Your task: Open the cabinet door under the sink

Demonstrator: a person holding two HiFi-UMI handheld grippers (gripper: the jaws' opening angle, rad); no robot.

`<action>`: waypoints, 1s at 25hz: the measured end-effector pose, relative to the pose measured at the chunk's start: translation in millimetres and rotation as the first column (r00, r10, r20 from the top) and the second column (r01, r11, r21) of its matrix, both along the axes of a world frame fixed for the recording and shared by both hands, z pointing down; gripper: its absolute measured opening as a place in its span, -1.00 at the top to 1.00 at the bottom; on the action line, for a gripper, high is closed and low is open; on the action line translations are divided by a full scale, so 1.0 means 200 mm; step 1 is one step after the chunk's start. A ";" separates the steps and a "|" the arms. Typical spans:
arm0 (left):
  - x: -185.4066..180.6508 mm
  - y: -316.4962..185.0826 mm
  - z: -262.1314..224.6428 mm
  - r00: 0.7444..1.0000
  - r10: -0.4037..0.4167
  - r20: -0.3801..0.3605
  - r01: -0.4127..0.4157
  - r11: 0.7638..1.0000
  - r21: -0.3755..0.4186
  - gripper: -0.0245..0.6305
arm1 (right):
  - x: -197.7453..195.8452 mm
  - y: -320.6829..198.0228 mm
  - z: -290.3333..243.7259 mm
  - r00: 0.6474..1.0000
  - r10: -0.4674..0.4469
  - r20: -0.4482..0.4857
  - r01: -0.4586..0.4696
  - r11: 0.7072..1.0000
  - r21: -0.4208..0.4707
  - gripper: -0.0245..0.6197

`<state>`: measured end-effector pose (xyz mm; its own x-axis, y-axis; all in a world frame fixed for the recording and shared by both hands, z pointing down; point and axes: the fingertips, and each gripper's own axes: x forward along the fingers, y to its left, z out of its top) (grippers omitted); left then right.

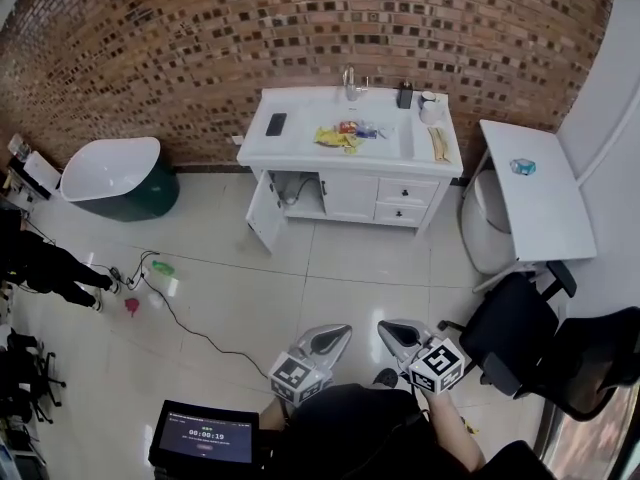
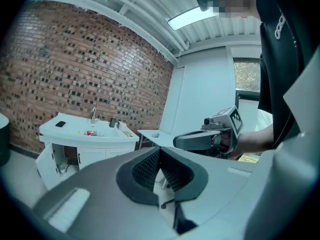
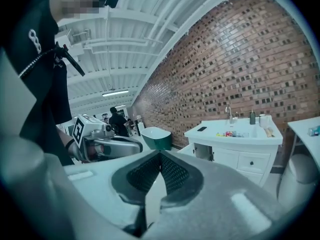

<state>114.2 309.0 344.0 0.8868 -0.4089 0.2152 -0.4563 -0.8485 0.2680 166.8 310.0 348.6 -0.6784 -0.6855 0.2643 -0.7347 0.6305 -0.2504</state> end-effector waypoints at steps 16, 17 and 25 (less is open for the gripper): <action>0.04 0.00 0.01 0.999 -0.037 0.010 0.037 0.999 0.002 0.87 | 0.06 0.01 -0.02 1.000 0.006 -0.027 -0.005 1.000 0.022 0.95; 0.03 0.00 0.02 0.999 -0.040 0.009 0.040 0.999 0.003 0.87 | 0.05 0.01 -0.02 1.000 0.007 -0.028 -0.006 1.000 0.024 0.95; -0.03 -0.06 -0.02 1.000 -0.029 0.011 0.029 0.999 -0.014 0.88 | -0.03 -0.04 -0.06 0.999 0.017 -0.033 -0.017 1.000 0.017 0.95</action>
<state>108.0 297.3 339.2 0.8723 -0.4314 0.2304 -0.4836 -0.8310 0.2749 160.5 301.9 336.3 -0.6576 -0.7014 0.2751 -0.7531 0.6218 -0.2148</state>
